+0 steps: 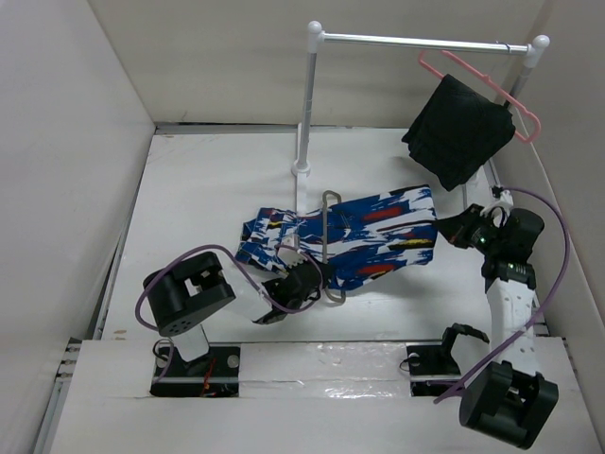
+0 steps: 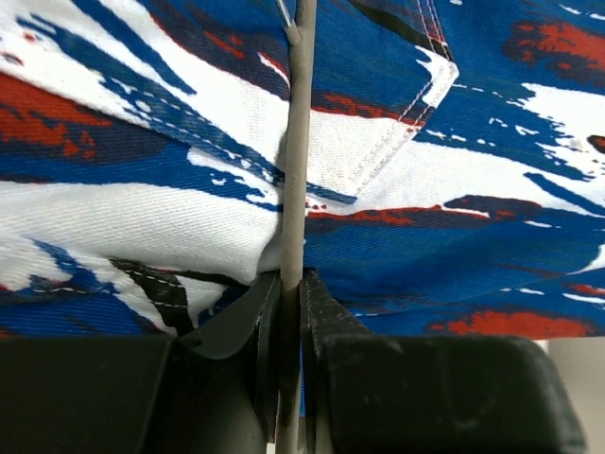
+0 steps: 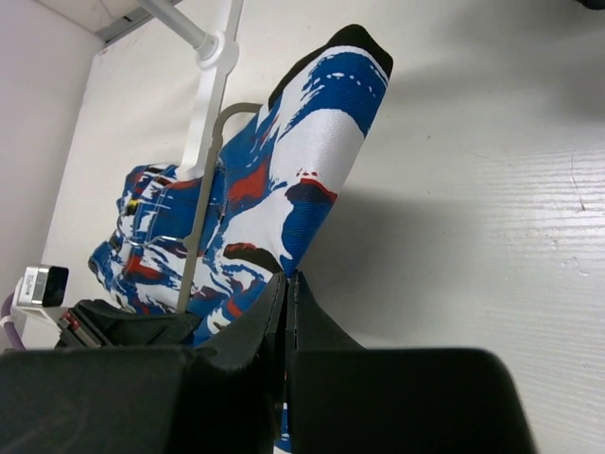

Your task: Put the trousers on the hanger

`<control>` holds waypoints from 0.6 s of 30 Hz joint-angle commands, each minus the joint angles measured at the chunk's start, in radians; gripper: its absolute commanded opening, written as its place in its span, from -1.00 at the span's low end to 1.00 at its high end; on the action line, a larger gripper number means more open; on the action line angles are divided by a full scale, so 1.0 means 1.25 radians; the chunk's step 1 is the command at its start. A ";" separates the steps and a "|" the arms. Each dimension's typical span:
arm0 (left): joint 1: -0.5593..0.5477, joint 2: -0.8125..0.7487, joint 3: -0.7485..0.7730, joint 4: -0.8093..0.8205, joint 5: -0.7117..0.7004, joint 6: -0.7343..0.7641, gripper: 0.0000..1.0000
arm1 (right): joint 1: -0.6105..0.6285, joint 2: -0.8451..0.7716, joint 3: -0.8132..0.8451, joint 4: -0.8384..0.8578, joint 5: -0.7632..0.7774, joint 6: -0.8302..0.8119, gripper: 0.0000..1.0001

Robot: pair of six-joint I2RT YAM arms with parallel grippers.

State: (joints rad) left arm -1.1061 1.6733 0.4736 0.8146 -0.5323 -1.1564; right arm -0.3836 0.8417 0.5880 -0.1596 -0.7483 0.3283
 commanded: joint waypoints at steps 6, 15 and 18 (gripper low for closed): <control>-0.044 -0.064 0.100 -0.169 -0.183 0.136 -1.00 | -0.001 0.020 -0.021 0.149 0.052 -0.038 -0.99; -0.123 -0.181 0.113 -0.218 -0.290 0.200 -1.00 | 0.064 -0.011 0.033 0.076 0.138 -0.078 1.00; -0.147 -0.228 0.083 -0.177 -0.287 0.233 -1.00 | 0.189 -0.023 0.067 0.063 0.180 -0.079 0.96</control>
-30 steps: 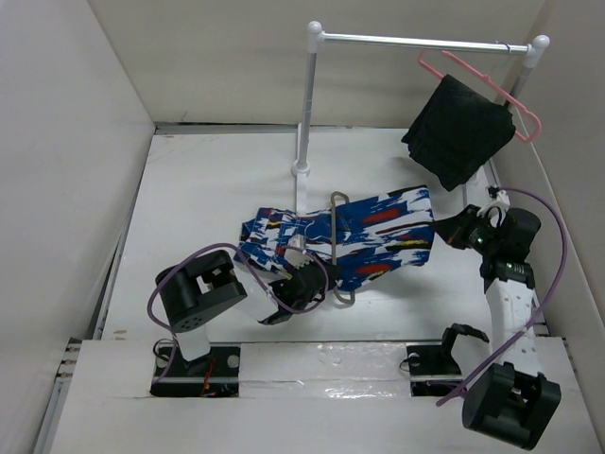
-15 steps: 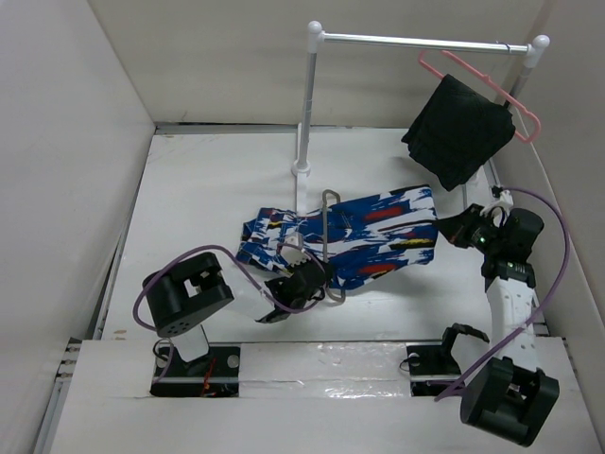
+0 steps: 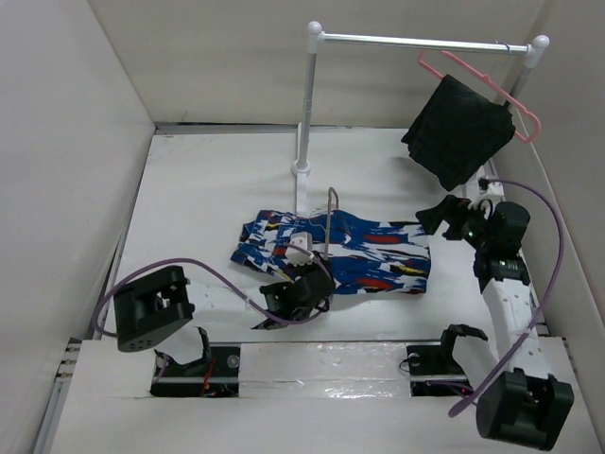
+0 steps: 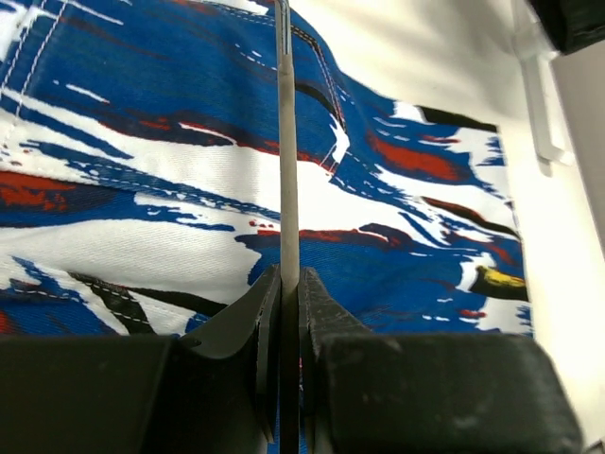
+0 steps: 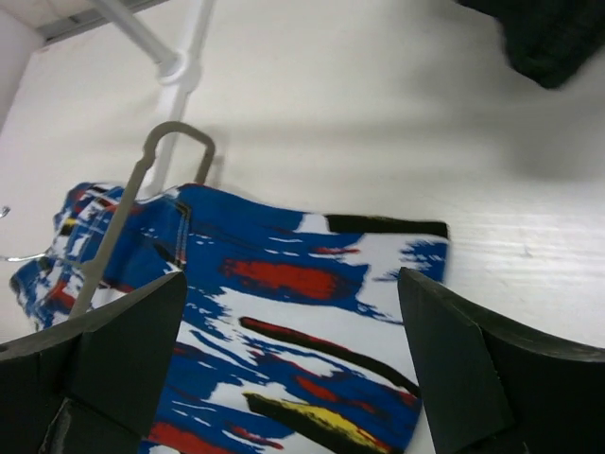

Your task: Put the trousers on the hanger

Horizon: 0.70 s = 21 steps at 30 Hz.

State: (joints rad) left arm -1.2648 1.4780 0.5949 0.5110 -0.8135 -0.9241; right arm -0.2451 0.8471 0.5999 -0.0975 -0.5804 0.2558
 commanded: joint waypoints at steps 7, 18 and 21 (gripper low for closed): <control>-0.061 -0.133 -0.078 0.191 -0.087 0.155 -1.00 | 0.559 0.000 0.017 0.155 0.279 0.103 1.00; -0.075 -0.180 -0.099 0.190 -0.081 0.156 -1.00 | 0.763 0.143 -0.065 0.415 0.414 0.286 -0.78; -0.083 -0.196 -0.093 0.181 -0.076 0.160 -1.00 | 0.780 0.179 -0.103 0.496 0.415 0.324 -0.15</control>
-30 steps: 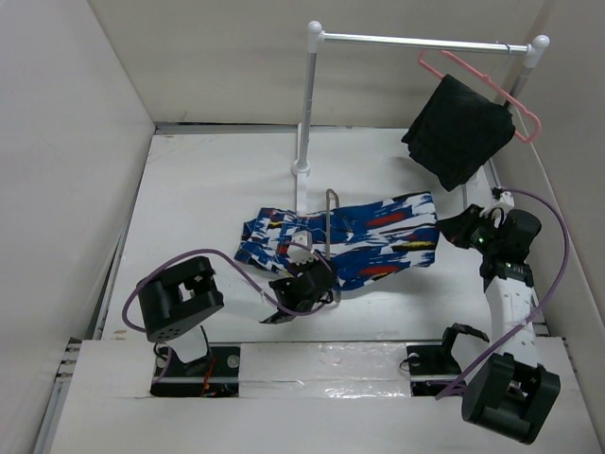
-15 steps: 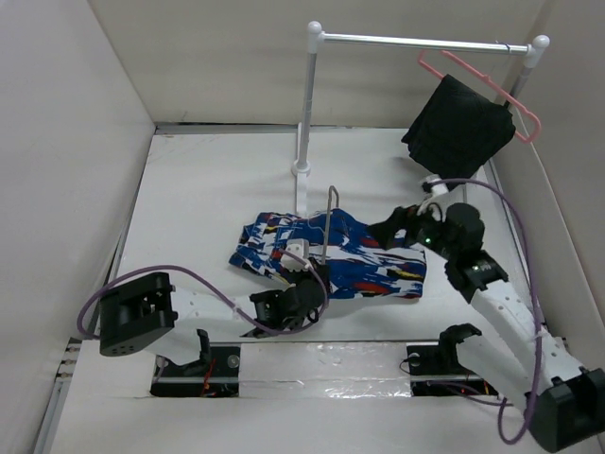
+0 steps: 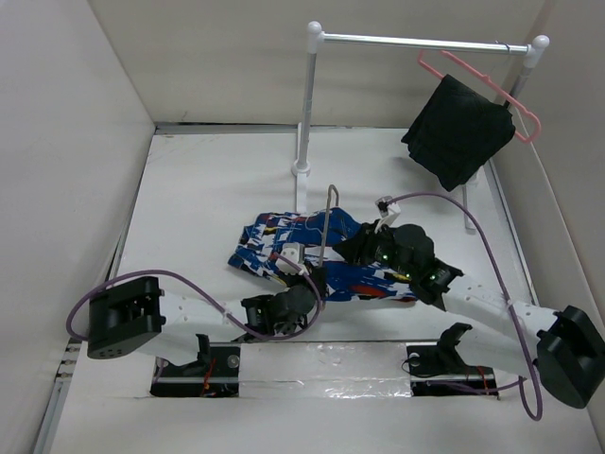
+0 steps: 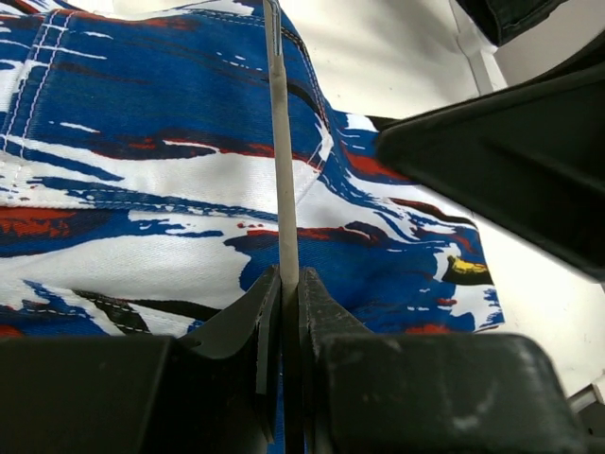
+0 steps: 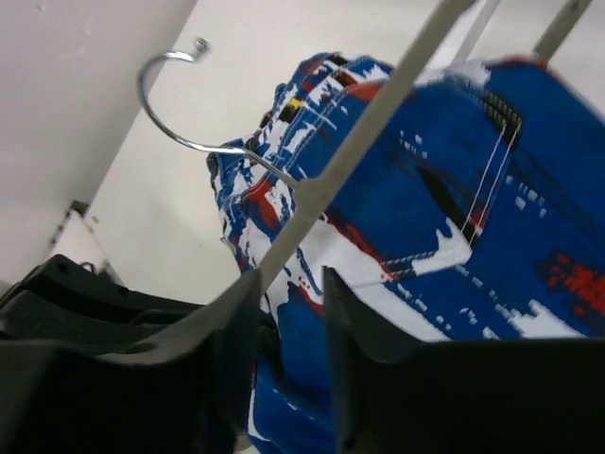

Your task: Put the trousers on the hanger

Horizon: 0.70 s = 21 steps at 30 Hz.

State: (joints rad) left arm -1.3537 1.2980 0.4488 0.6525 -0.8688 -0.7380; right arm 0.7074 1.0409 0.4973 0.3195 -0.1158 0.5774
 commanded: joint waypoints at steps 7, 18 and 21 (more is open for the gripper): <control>-0.012 -0.068 0.021 0.078 -0.014 0.026 -1.00 | 0.035 0.115 -0.014 0.227 -0.002 0.093 -0.07; -0.012 -0.062 0.020 0.113 0.040 0.080 -1.00 | 0.059 0.262 -0.015 0.417 -0.078 0.172 -0.03; -0.012 -0.065 0.015 0.098 0.034 0.069 -1.00 | 0.066 0.268 -0.016 0.436 -0.082 0.179 -0.03</control>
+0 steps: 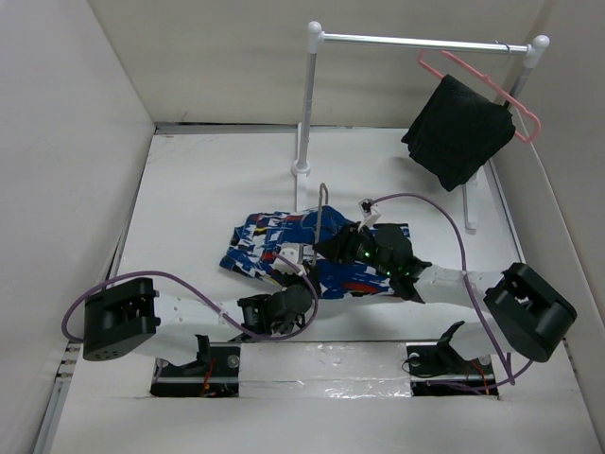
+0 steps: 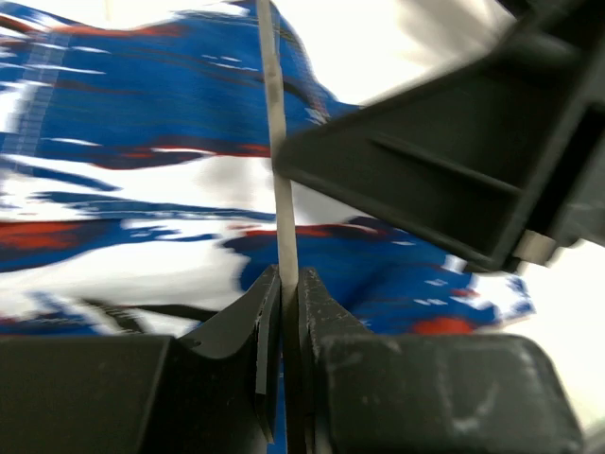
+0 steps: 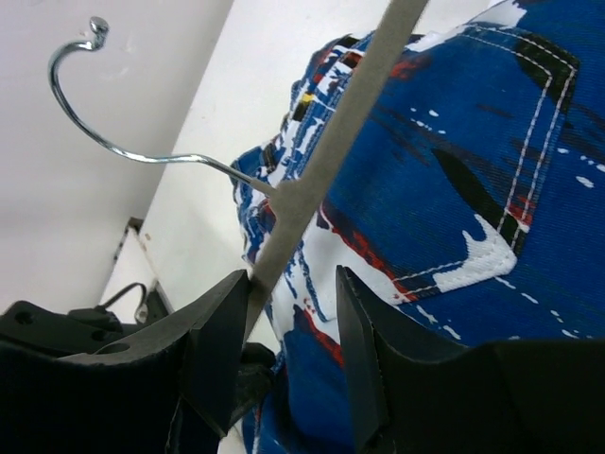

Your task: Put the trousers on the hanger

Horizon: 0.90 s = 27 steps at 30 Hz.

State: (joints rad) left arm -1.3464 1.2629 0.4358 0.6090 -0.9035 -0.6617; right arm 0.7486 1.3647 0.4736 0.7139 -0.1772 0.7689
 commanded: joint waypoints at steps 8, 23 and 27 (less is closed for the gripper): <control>-0.018 -0.029 0.034 0.121 0.064 0.014 -1.00 | 0.049 0.008 0.002 0.130 -0.046 0.029 -0.03; -0.018 -0.081 0.086 0.077 0.045 0.106 -1.00 | 0.033 0.052 -0.019 0.260 -0.115 0.136 -0.55; -0.018 -0.116 0.108 0.053 0.036 0.146 -1.00 | 0.015 0.035 0.008 0.294 -0.172 0.181 -0.62</control>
State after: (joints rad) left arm -1.3598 1.2015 0.4728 0.5903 -0.8650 -0.5499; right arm 0.7715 1.4273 0.4473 0.9482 -0.3088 0.9932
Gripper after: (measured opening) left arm 0.061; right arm 0.266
